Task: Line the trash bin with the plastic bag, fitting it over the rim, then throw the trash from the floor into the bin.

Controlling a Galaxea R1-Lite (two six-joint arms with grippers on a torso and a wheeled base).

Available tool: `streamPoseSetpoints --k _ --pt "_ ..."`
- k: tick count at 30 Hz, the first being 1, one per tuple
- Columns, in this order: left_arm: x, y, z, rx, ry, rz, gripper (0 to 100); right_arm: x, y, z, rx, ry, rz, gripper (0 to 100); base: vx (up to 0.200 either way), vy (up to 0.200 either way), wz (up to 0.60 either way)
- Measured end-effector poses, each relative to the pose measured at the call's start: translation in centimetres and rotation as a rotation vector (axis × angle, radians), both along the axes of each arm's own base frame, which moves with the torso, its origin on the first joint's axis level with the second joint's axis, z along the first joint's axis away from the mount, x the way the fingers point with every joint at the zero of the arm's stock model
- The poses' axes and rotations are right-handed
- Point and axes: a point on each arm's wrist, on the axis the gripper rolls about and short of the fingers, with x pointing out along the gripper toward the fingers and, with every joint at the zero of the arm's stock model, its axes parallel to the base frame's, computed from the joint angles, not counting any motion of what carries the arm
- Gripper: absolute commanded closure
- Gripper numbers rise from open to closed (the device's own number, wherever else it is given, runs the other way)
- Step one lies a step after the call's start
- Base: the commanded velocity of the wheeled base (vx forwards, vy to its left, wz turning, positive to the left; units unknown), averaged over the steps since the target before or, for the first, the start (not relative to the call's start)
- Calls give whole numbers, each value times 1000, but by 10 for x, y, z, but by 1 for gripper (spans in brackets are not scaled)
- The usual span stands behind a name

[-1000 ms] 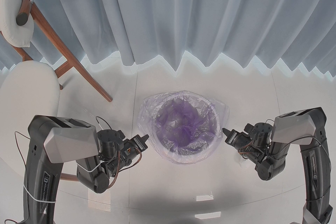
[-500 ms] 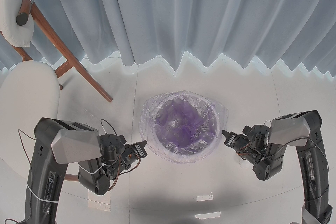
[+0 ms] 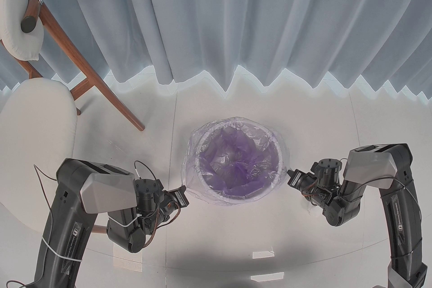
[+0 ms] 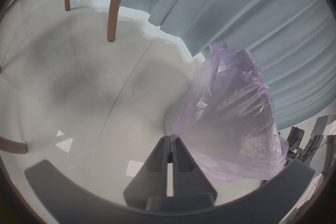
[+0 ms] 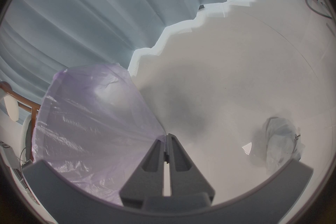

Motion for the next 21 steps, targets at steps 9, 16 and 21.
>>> streamPoseSetpoints --k 9,16,21 --pt "1 4 -4 3 7 10 100 7 -4 -5 -13 -14 -20 100 0 0 0" --pt "0 5 -5 11 9 28 100 7 -3 -7 -14 -10 -21 100 0 0 0" --pt "-2 4 -6 14 16 25 0 6 -4 -8 -13 -5 -18 0 0 0 0"
